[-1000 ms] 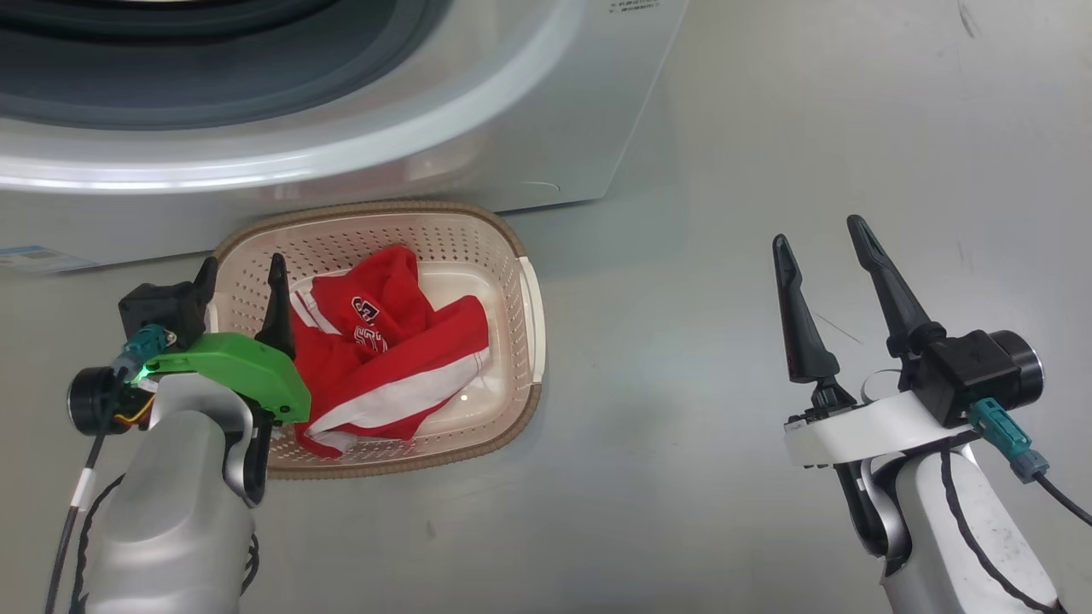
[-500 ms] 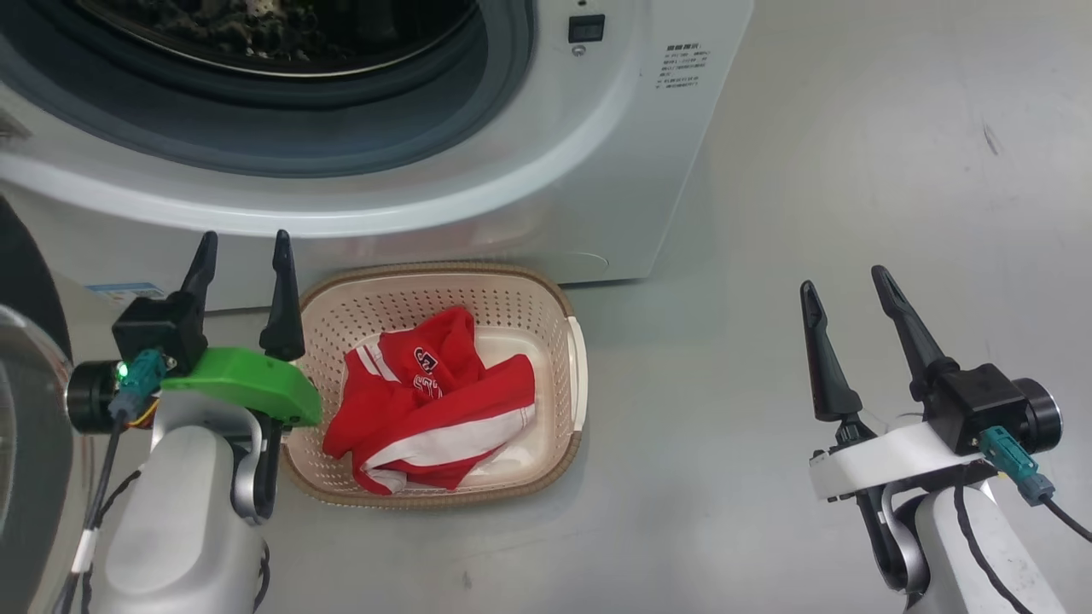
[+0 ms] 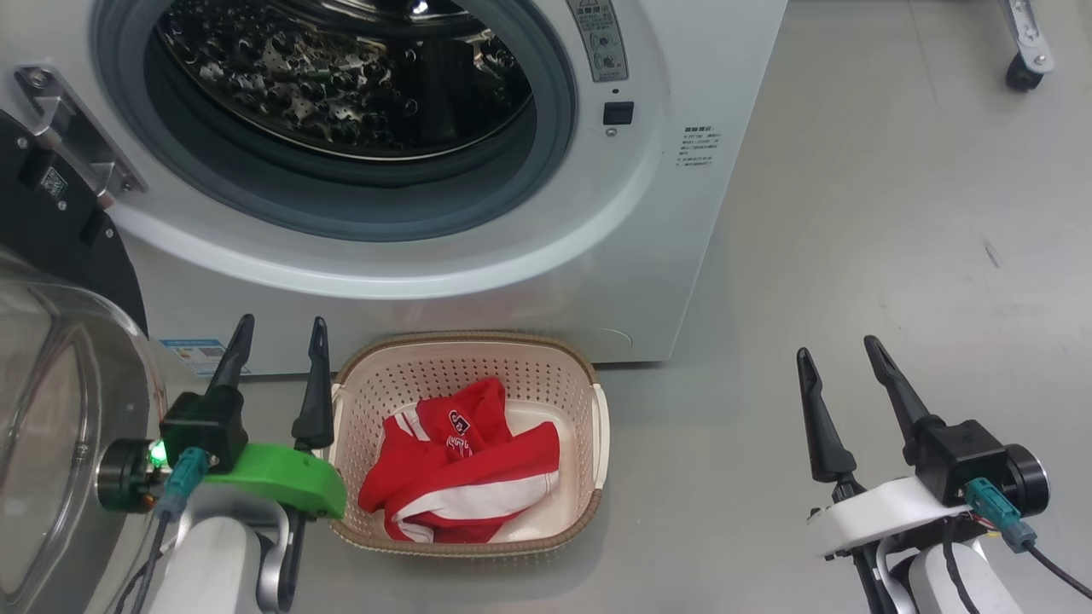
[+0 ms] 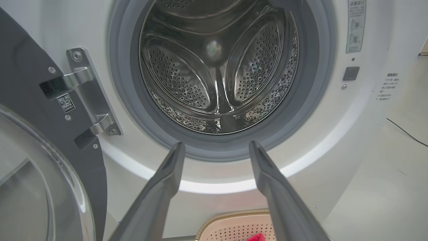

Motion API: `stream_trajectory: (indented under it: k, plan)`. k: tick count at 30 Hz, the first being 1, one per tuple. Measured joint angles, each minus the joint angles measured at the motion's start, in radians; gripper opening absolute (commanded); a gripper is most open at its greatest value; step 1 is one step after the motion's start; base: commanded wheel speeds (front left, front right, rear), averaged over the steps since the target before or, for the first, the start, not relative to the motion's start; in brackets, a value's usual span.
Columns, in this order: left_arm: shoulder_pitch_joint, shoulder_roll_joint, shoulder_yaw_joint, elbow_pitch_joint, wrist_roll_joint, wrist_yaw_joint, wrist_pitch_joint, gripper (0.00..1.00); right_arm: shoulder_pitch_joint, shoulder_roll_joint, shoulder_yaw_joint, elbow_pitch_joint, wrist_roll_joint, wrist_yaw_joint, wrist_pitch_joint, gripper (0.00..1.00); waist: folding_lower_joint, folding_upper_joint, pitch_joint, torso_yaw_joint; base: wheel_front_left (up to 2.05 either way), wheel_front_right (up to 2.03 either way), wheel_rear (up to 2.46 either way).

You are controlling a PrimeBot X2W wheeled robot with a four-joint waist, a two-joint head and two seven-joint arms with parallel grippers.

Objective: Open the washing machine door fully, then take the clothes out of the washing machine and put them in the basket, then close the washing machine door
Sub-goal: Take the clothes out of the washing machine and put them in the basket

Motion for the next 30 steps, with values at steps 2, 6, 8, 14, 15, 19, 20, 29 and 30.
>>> stream_trajectory:
  k: [2, 6, 8, 14, 15, 19, 20, 29, 30]
  plan:
    - [0.030, 0.000, -0.008, -0.012, 0.009, 0.000, 0.000, 1.00, 0.015, 0.003, 0.003, 0.002, 0.001, 0.000, 0.000, 1.00, 0.0000, 0.0000, -0.021, 0.003, 0.00, 0.00, 0.00]
    - [0.091, 0.001, -0.015, -0.030, 0.012, 0.000, 0.000, 1.00, 0.044, 0.006, 0.006, 0.003, 0.010, -0.002, 0.000, 1.00, 0.0000, 0.0000, -0.060, 0.004, 0.00, 0.00, 0.00]
    - [0.117, 0.001, -0.015, -0.040, 0.012, 0.000, 0.000, 1.00, 0.057, 0.008, 0.005, 0.003, 0.013, -0.010, 0.000, 1.00, 0.0000, 0.0000, -0.076, 0.002, 0.00, 0.00, 0.00]
    - [0.173, 0.001, -0.015, -0.071, 0.012, 0.010, 0.000, 1.00, 0.092, 0.018, 0.004, -0.002, 0.026, -0.019, 0.000, 1.00, 0.0000, 0.0000, -0.116, -0.006, 0.00, 0.00, 0.00]
    - [0.183, 0.001, -0.016, -0.075, 0.012, 0.010, 0.000, 1.00, 0.097, 0.019, 0.005, -0.002, 0.026, -0.019, 0.000, 1.00, 0.0000, 0.0000, -0.122, -0.008, 0.00, 0.00, 0.00]
    - [0.209, 0.002, -0.019, -0.089, 0.012, 0.021, 0.000, 1.00, 0.116, 0.020, 0.010, -0.004, 0.026, -0.026, 0.000, 1.00, 0.0000, 0.0000, -0.140, -0.012, 0.00, 0.00, 0.00]
    - [0.216, 0.002, -0.018, -0.095, 0.012, 0.028, 0.000, 1.00, 0.119, 0.020, 0.012, -0.005, 0.026, -0.026, 0.000, 1.00, 0.0000, 0.0000, -0.144, -0.013, 0.00, 0.00, 0.00]
    - [0.247, 0.005, -0.028, -0.137, 0.031, 0.041, 0.005, 1.00, 0.140, 0.021, 0.013, -0.018, 0.026, -0.035, 0.000, 1.00, 0.0000, 0.0000, -0.170, -0.011, 0.00, 0.00, 0.00]
    - [0.252, 0.007, -0.030, -0.138, 0.036, 0.041, 0.007, 1.00, 0.142, 0.022, 0.012, -0.018, 0.026, -0.035, 0.000, 1.00, 0.0000, 0.0000, -0.172, -0.010, 0.00, 0.00, 0.00]
